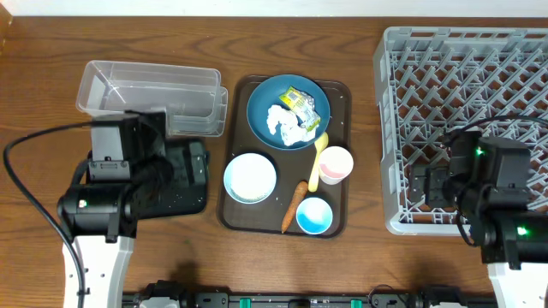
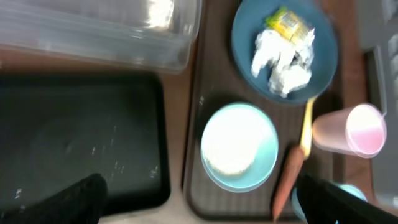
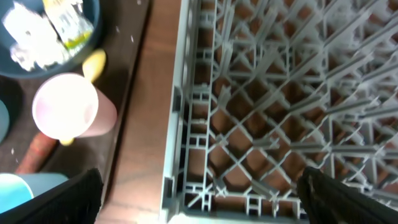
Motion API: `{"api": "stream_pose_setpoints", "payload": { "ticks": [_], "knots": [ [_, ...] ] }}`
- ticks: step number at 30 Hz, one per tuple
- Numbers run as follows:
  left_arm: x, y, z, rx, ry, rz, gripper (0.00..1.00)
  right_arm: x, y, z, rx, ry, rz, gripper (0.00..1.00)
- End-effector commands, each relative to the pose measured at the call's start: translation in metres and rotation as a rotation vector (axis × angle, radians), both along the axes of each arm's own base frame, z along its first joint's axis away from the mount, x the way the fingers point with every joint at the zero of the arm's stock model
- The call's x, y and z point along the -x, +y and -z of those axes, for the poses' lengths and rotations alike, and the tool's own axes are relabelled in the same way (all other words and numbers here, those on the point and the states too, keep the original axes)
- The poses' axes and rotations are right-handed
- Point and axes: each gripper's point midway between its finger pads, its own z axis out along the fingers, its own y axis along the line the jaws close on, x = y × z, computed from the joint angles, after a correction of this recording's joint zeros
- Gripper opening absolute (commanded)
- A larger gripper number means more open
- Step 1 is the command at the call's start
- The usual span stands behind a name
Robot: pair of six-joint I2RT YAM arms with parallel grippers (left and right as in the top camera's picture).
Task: Sort waste into correct bins and load items into the dishwasher rack
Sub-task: 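Reach the left gripper to the blue plate and grasp the tissue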
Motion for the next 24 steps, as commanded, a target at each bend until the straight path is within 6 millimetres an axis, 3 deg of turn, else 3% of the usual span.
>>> {"api": "stream_pose_setpoints", "payload": {
  "ticks": [1,5,10,16,20,24],
  "knots": [
    [-0.018,-0.011,-0.016,0.082,-0.062,0.000,0.99,-0.002,0.001,-0.009,-0.007,-0.020,-0.003,0.99],
    [-0.045,-0.034,-0.022,0.136,-0.125,0.077,0.99,-0.004,0.001,-0.011,-0.009,-0.032,-0.001,0.99],
    [-0.076,-0.075,-0.005,0.144,-0.137,0.187,0.99,-0.006,0.001,-0.012,-0.014,-0.038,0.006,0.99],
    [-0.112,-0.116,0.031,0.067,-0.152,0.240,0.99,-0.006,0.001,-0.012,-0.014,-0.038,0.006,0.99],
    [-0.124,-0.147,0.062,0.001,-0.162,0.353,0.99,-0.006,0.001,-0.012,-0.013,-0.038,0.006,0.99],
    [-0.135,-0.155,0.089,-0.076,-0.153,0.353,0.99,-0.006,0.001,-0.012,-0.013,-0.038,0.006,0.99]
  ]
}}
